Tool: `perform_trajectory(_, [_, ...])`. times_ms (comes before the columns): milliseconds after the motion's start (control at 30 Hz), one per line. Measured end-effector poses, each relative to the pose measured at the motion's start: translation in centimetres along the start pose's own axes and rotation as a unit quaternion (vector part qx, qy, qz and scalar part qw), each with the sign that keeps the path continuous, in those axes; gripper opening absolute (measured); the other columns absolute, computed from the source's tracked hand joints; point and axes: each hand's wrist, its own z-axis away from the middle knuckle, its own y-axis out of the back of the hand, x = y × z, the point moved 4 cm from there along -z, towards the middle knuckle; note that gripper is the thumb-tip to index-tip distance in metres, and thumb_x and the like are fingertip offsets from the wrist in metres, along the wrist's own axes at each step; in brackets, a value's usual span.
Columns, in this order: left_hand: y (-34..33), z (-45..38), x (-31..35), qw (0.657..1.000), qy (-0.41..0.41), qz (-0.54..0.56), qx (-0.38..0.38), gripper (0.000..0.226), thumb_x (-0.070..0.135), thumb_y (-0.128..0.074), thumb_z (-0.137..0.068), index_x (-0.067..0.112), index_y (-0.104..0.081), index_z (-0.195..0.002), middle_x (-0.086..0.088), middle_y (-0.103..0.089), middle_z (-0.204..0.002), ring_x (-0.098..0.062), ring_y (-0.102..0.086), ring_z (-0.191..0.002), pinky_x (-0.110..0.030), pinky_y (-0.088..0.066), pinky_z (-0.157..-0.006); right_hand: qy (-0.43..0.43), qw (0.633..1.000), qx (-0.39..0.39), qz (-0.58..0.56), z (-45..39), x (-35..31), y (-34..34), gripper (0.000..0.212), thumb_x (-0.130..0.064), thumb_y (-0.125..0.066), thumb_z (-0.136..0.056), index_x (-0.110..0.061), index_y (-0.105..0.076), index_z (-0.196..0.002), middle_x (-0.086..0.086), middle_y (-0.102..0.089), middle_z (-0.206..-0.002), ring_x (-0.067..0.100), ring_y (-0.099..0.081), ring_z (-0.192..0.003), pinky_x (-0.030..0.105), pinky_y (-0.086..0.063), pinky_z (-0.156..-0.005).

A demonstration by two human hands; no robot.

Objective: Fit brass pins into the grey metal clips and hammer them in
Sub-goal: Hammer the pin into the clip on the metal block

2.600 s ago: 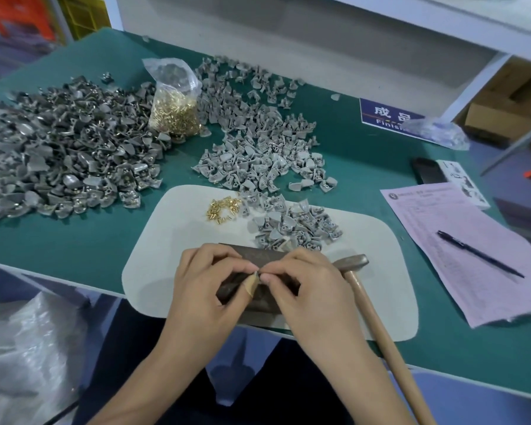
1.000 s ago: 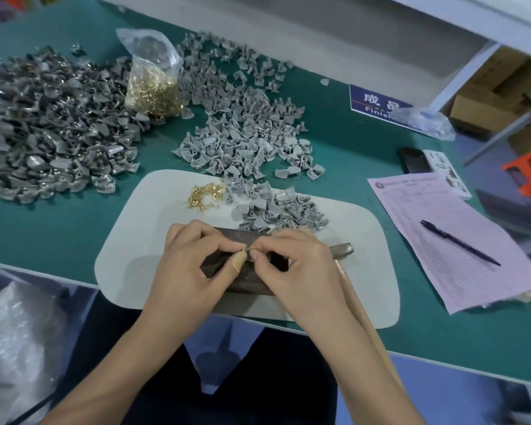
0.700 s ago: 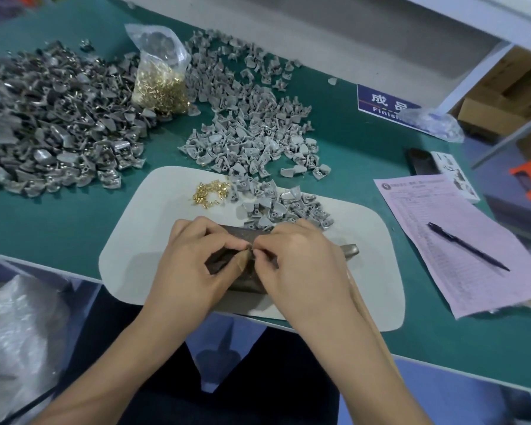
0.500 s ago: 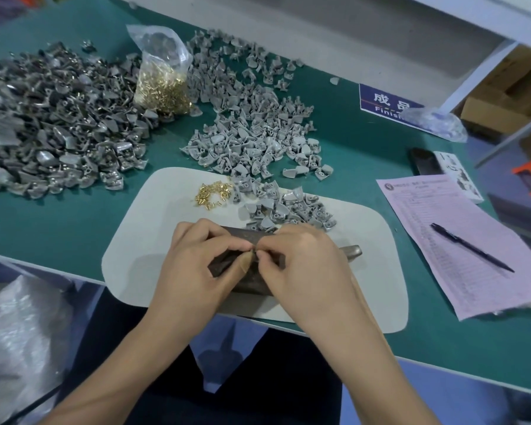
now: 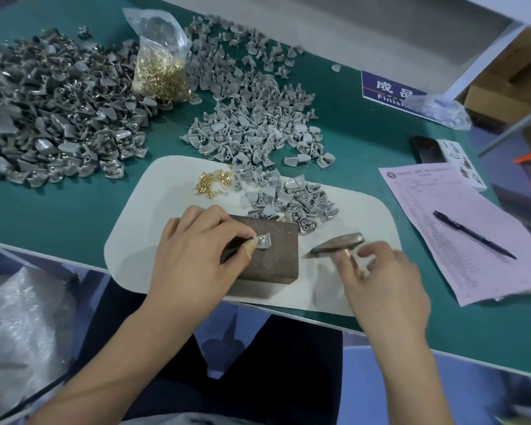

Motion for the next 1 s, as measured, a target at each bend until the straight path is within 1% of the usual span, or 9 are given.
perform_trajectory(67, [0.1,-0.2,0.0,1.0,-0.001,-0.004,-0.006,0.008,0.036,-0.072,-0.088,0.034,-0.074,-0.096,0.018,-0.054,-0.088,-0.015,-0.049,-0.094,-0.035,-0.035,-0.078,-0.026,0.996,-0.078,0.016,0.3,1.7,-0.7,0.039,-0.064,-0.058,-0.091,-0.029,-0.053,-0.107,-0.004,-0.059,-0.105,0.027,-0.056,-0.105,0.038,-0.046,-0.072])
perform_trajectory(133, [0.2,-0.4,-0.1,1.0,0.001,-0.003,-0.012,0.008,0.038,-0.071,-0.089,0.036,-0.074,-0.096,0.018,-0.052,-0.086,-0.014,-0.048,-0.092,-0.035,-0.035,-0.077,-0.009,0.995,-0.099,-0.007,0.3,2.0,-1.0,0.031,-0.055,-0.056,-0.097,-0.026,-0.052,-0.111,-0.002,-0.059,-0.108,0.027,-0.057,-0.102,0.041,-0.049,-0.077])
perform_trajectory(267, [0.6,-0.6,0.0,1.0,-0.015,-0.008,-0.021,0.009,0.041,-0.069,-0.09,0.037,-0.074,-0.095,0.018,-0.053,-0.083,-0.011,-0.046,-0.086,-0.029,-0.033,-0.066,0.031,0.999,-0.03,-0.029,-0.3,1.9,0.3,0.023,-0.043,-0.041,-0.106,-0.025,-0.055,-0.107,0.001,-0.058,-0.105,0.026,-0.054,-0.083,0.041,-0.043,-0.069])
perform_trajectory(367, [0.8,-0.7,0.2,0.999,-0.035,-0.035,-0.017,0.01,0.041,-0.067,-0.09,0.036,-0.075,-0.094,0.016,-0.058,-0.082,-0.014,-0.051,-0.084,-0.026,-0.031,-0.058,0.069,0.974,-0.034,-0.211,-0.3,1.0,1.5,0.033,-0.044,-0.036,-0.107,-0.028,-0.056,-0.087,-0.008,-0.065,-0.085,0.012,-0.053,-0.064,0.034,-0.038,-0.058])
perform_trajectory(467, [1.0,-0.8,0.2,0.998,-0.045,-0.047,-0.017,0.011,0.042,-0.065,-0.091,0.038,-0.075,-0.093,0.015,-0.06,-0.082,-0.016,-0.053,-0.084,-0.027,-0.034,-0.056,0.119,0.935,-0.094,-0.32,1.0,-1.4,1.5,0.032,-0.059,-0.041,-0.099,-0.034,-0.058,-0.088,-0.009,-0.059,-0.069,0.007,-0.045,-0.053,0.022,-0.036,-0.052])
perform_trajectory(600, [0.9,-1.0,0.2,0.997,-0.046,-0.056,-0.021,0.012,0.044,-0.064,-0.091,0.04,-0.075,-0.094,0.016,-0.06,-0.082,-0.016,-0.054,-0.084,-0.027,-0.035,-0.056,0.21,0.94,-0.123,-0.239,2.3,-4.1,0.5,0.029,-0.06,-0.037,-0.102,-0.045,-0.056,-0.118,-0.02,-0.06,-0.077,0.01,-0.054,-0.068,0.033,-0.047,-0.064])
perform_trajectory(700, [0.9,-1.0,0.1,0.997,-0.045,-0.061,-0.02,0.01,0.043,-0.067,-0.09,0.04,-0.076,-0.094,0.016,-0.061,-0.082,-0.016,-0.054,-0.083,-0.026,-0.034,-0.055,0.235,0.949,-0.104,-0.182,2.3,-4.9,0.4,0.027,-0.058,-0.035,-0.104,-0.047,-0.054,-0.119,-0.025,-0.058,-0.077,0.009,-0.051,-0.067,0.037,-0.045,-0.064])
perform_trajectory(900, [1.0,-1.1,0.1,0.997,-0.05,-0.056,-0.016,0.014,0.045,-0.065,-0.09,0.04,-0.077,-0.093,0.015,-0.063,-0.082,-0.016,-0.054,-0.081,-0.026,-0.033,-0.054,0.238,0.945,-0.01,-0.226,2.9,-5.7,1.8,0.028,-0.051,-0.038,-0.106,-0.038,-0.059,-0.12,-0.029,-0.058,-0.076,0.005,-0.053,-0.064,0.022,-0.038,-0.058])
perform_trajectory(1000, [1.0,-1.2,0.2,0.996,-0.054,-0.062,-0.021,0.009,0.042,-0.07,-0.089,0.04,-0.077,-0.094,0.016,-0.063,-0.082,-0.015,-0.055,-0.082,-0.027,-0.038,-0.053,0.238,0.961,-0.031,-0.139,3.3,-6.5,1.1,0.03,-0.055,-0.032,-0.104,-0.043,-0.052,-0.123,-0.012,-0.066,-0.075,0.02,-0.061,-0.067,0.039,-0.052,-0.063])
